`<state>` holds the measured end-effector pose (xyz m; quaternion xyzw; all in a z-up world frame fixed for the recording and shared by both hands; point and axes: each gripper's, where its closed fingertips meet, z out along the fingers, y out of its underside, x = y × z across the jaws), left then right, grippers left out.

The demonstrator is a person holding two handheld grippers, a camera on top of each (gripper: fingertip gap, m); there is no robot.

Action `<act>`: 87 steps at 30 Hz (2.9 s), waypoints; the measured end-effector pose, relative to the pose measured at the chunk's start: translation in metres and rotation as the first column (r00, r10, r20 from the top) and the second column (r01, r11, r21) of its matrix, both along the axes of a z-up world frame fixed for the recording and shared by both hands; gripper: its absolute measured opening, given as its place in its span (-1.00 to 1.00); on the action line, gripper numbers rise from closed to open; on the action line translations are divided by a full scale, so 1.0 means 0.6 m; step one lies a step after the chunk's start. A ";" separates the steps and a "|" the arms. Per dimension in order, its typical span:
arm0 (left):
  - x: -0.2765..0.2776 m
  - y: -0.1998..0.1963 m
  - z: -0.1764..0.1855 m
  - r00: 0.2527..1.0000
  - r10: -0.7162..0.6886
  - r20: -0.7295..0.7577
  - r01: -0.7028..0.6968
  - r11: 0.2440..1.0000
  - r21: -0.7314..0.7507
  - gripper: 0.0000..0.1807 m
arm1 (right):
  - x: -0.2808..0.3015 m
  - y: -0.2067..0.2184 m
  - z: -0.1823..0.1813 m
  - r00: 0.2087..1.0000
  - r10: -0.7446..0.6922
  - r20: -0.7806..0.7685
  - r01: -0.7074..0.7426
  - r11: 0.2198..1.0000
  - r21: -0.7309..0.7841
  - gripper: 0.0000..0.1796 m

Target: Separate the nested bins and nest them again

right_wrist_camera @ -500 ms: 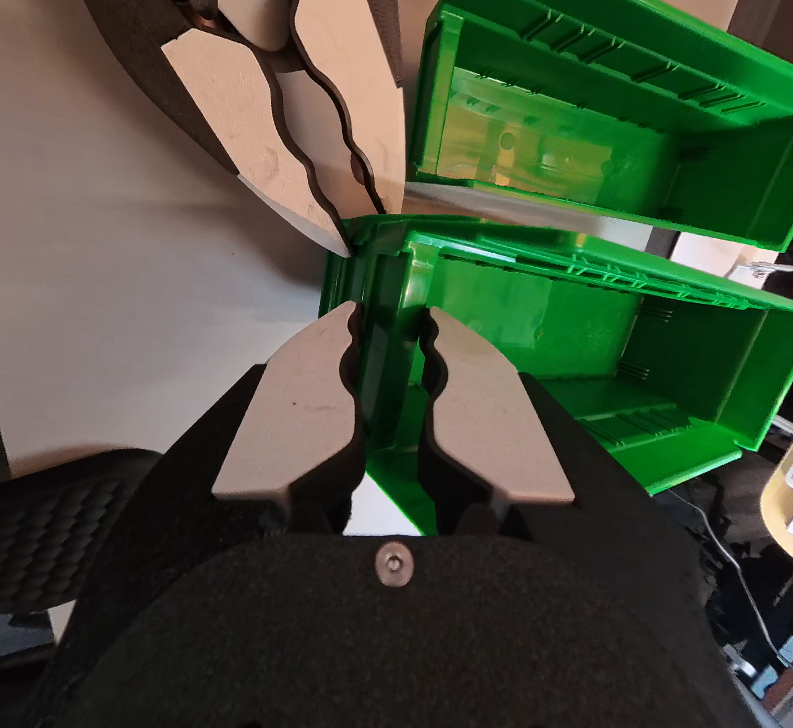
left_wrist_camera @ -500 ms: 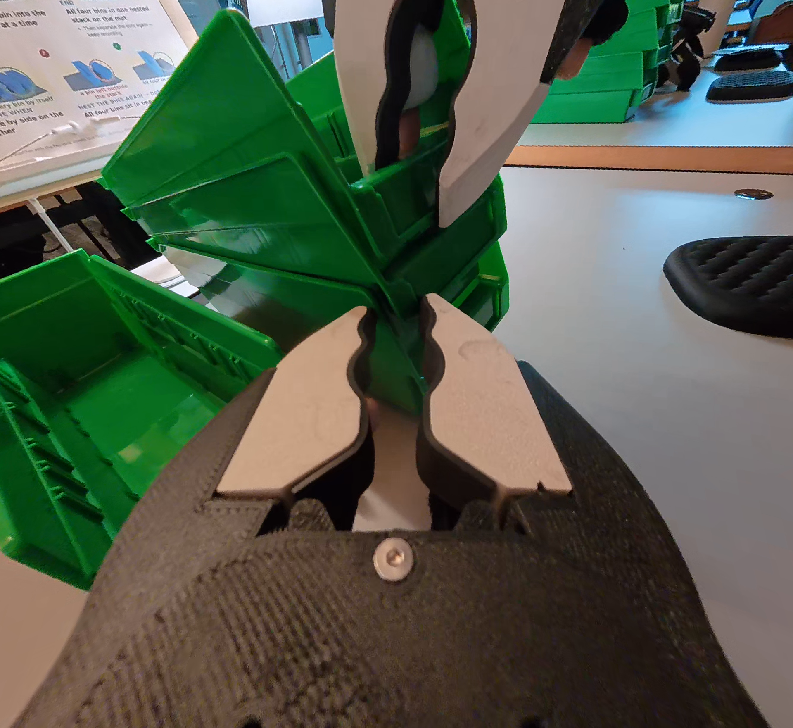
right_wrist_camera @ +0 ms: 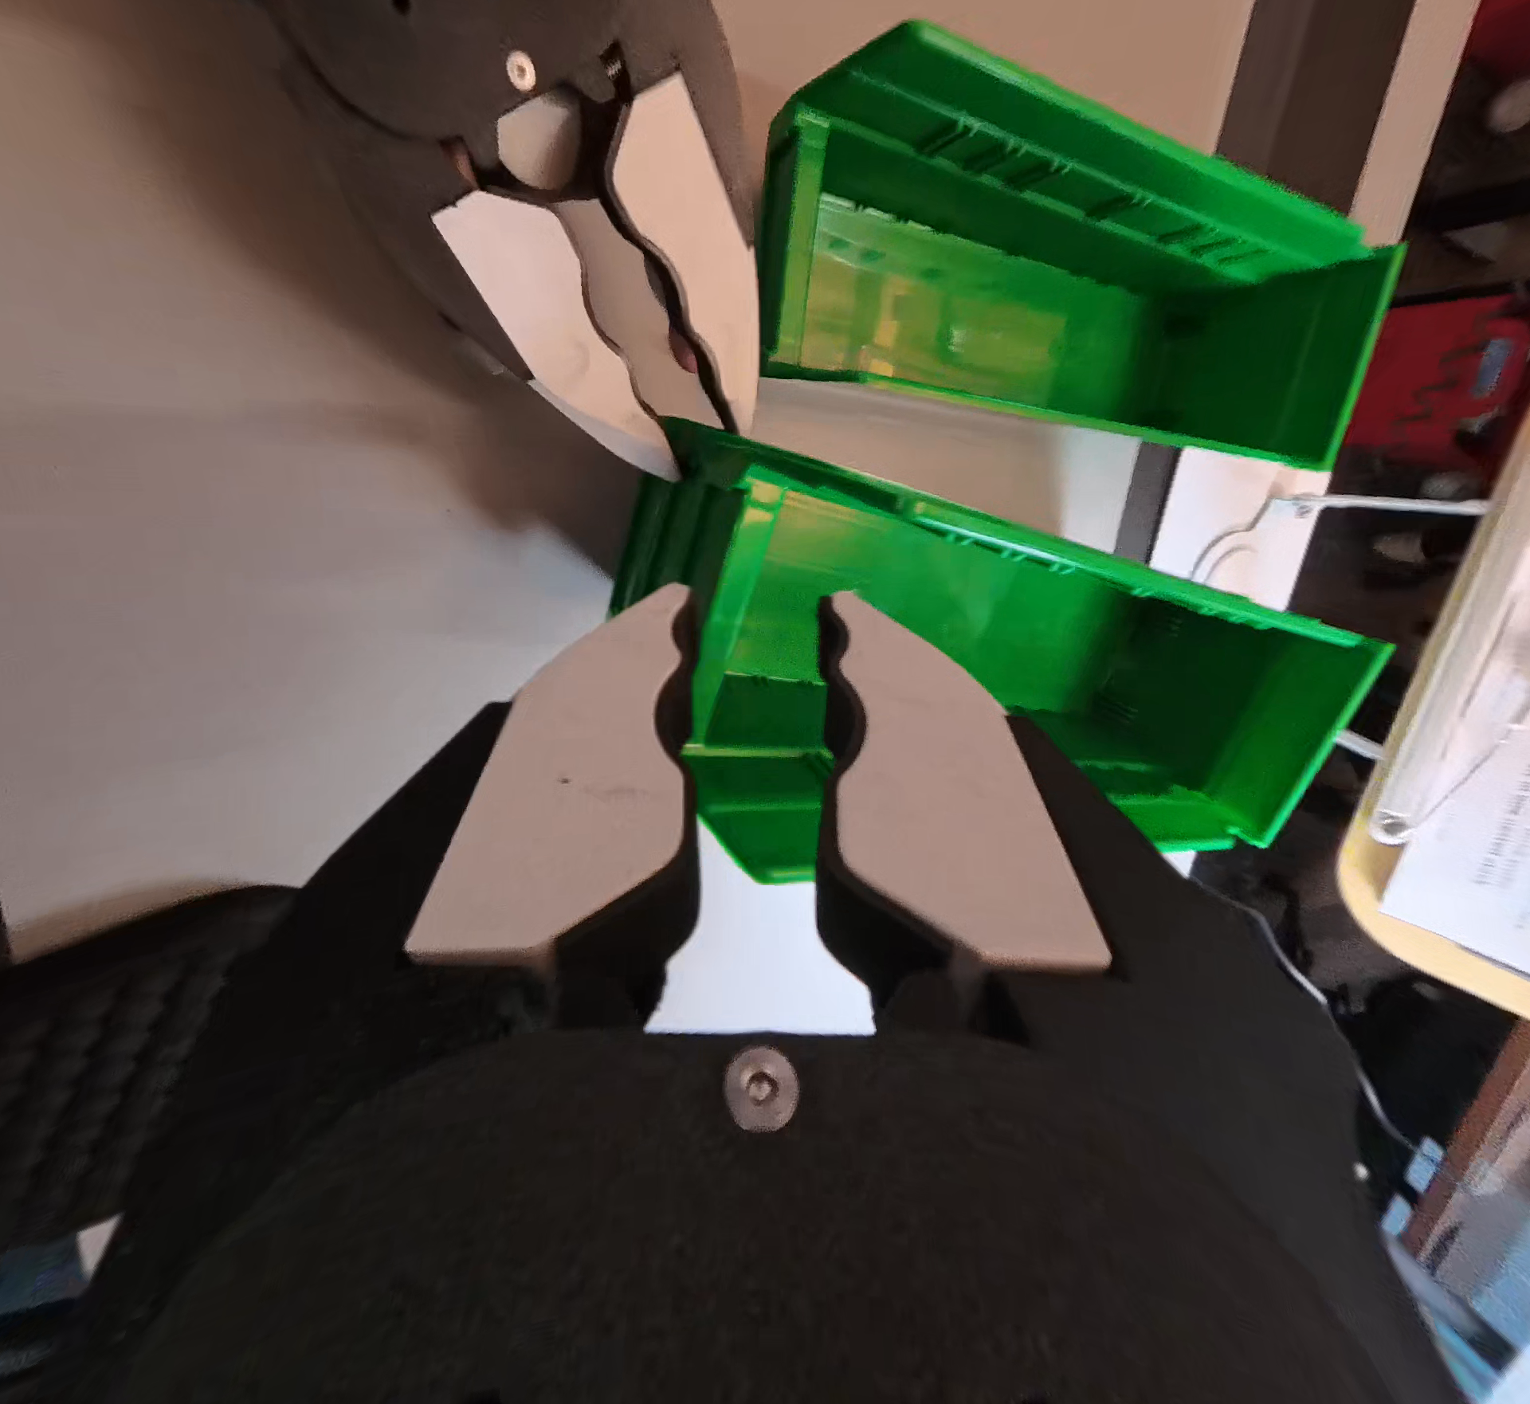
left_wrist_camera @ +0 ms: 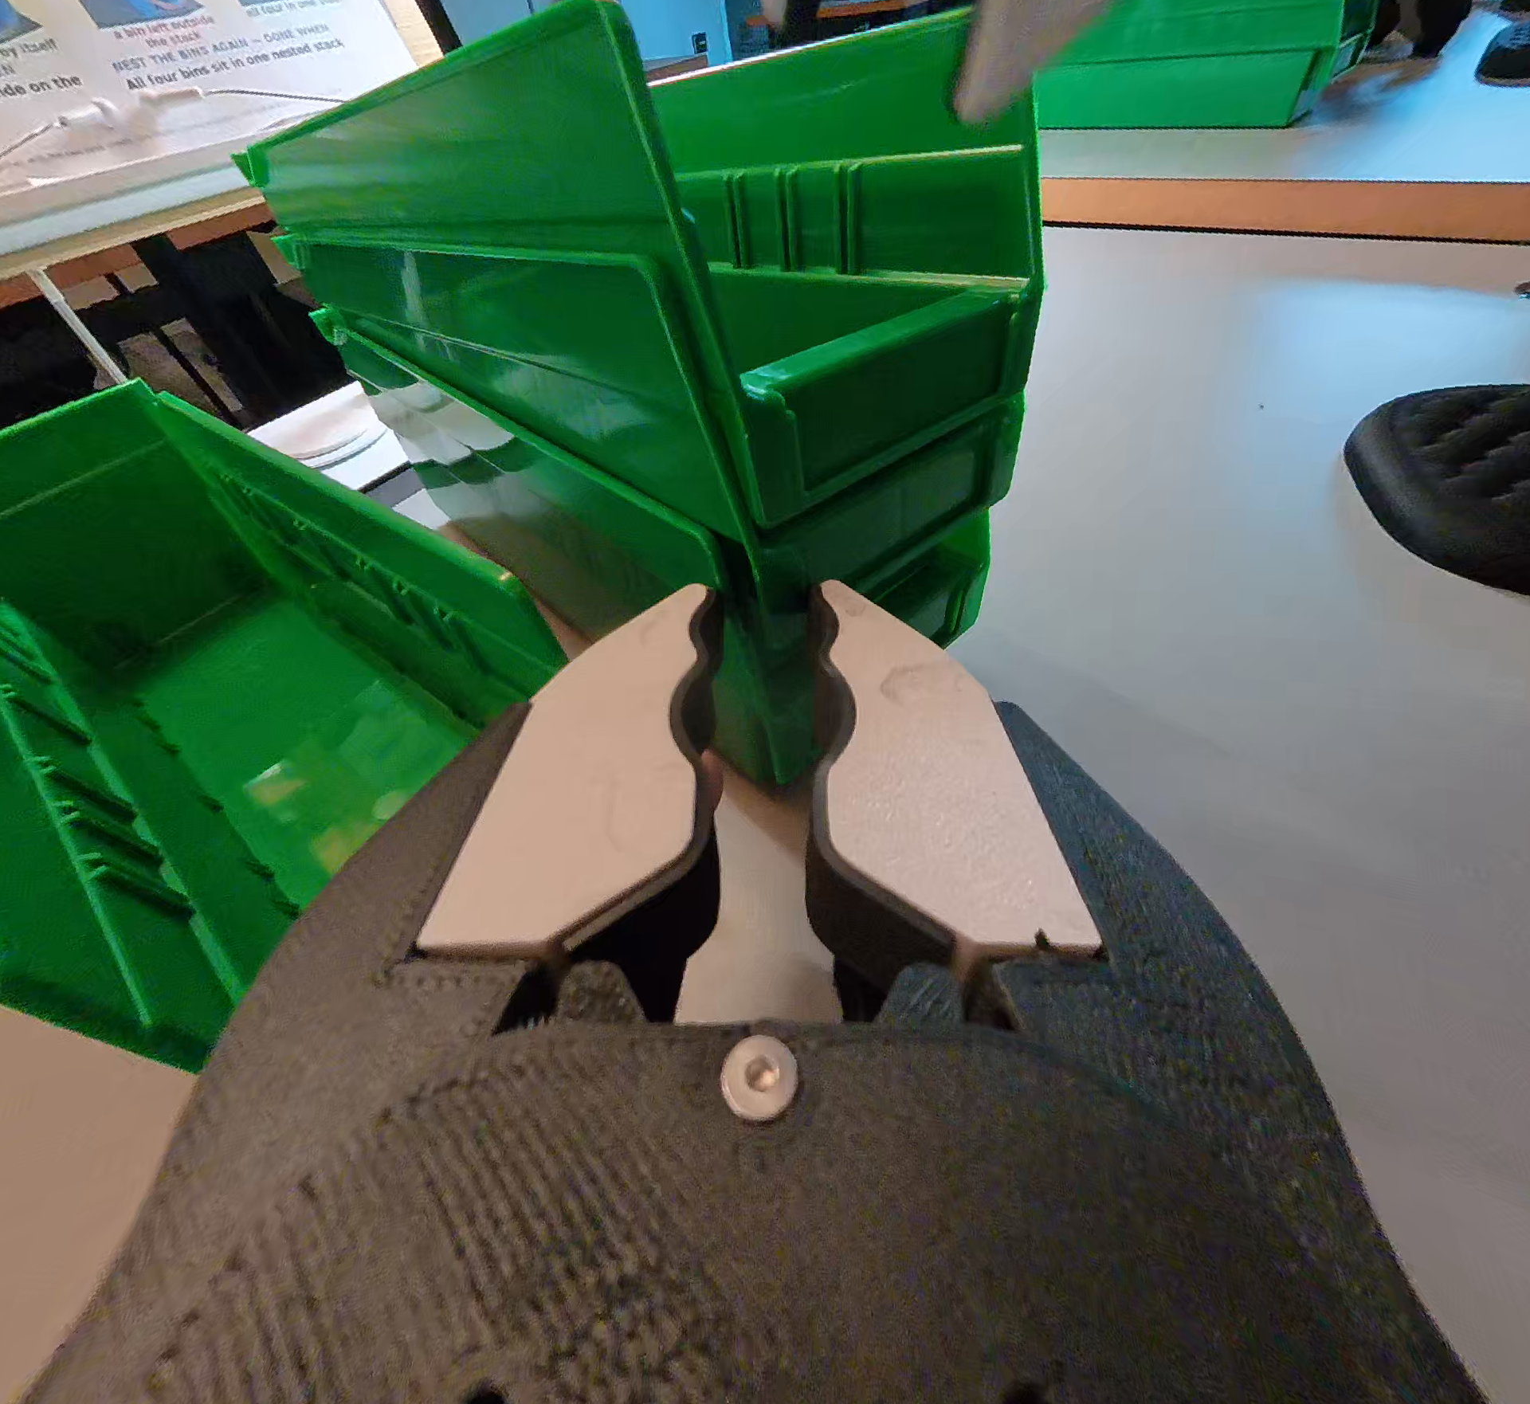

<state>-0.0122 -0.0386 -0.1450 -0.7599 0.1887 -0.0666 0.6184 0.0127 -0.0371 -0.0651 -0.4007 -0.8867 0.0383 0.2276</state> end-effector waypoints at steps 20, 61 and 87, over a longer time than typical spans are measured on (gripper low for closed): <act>0.010 0.009 0.010 1.000 -0.013 -0.017 0.014 0.998 0.055 -0.67 | 0.007 0.031 -0.105 0.986 -0.050 0.158 0.049 0.999 0.007 -0.72; -0.010 0.004 0.044 0.999 -0.026 0.021 0.024 0.996 0.087 -0.73 | -0.015 0.034 -0.062 0.999 -0.027 -0.034 0.026 0.999 -0.022 -0.66; 0.027 0.017 0.059 0.624 -0.213 -0.752 0.009 0.964 -0.266 -0.79 | -0.090 0.414 0.024 0.869 -0.418 -0.266 0.396 0.908 -0.135 -0.60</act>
